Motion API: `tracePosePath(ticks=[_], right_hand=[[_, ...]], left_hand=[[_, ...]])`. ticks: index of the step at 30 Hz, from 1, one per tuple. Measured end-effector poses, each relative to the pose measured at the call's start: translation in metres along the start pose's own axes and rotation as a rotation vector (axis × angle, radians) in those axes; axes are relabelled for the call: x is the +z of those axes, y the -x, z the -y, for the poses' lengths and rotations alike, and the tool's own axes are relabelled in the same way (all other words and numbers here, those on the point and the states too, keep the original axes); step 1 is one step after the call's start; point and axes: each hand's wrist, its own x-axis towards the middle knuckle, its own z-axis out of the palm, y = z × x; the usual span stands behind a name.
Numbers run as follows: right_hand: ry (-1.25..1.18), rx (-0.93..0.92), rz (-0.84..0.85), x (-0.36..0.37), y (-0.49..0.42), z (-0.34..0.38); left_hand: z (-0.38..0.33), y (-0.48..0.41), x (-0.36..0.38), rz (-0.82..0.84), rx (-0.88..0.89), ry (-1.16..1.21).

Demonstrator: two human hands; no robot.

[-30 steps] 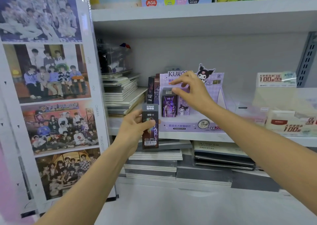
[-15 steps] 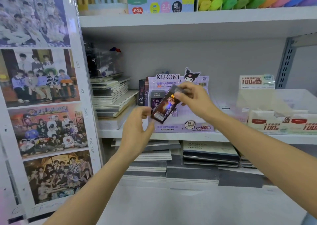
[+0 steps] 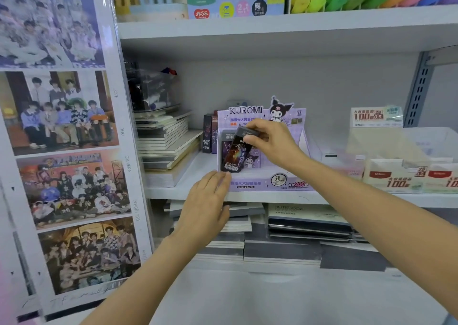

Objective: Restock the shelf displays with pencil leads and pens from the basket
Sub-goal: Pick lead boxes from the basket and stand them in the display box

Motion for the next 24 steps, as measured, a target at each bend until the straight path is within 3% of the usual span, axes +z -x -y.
tracePosePath(ticks=[9,15,22,24], right_hand=[[0.303,-0.107,0.133,0.007,-0.028,0.018],[0.22,-0.151,-0.015,0.023,-0.009,0.011],[0.289,-0.111,0.014,0.028,0.004,0.006],[0.262,-0.143,-0.033,0.024,0.017,0.012]], left_hand=[[0.001,-0.001,-0.001,-0.01,0.013,-0.006],[0.001,-0.001,0.002,-0.014,0.013,-0.015],[-0.001,0.001,0.0,-0.029,0.007,0.036],[-0.007,0.008,0.0,-0.097,-0.013,0.117]])
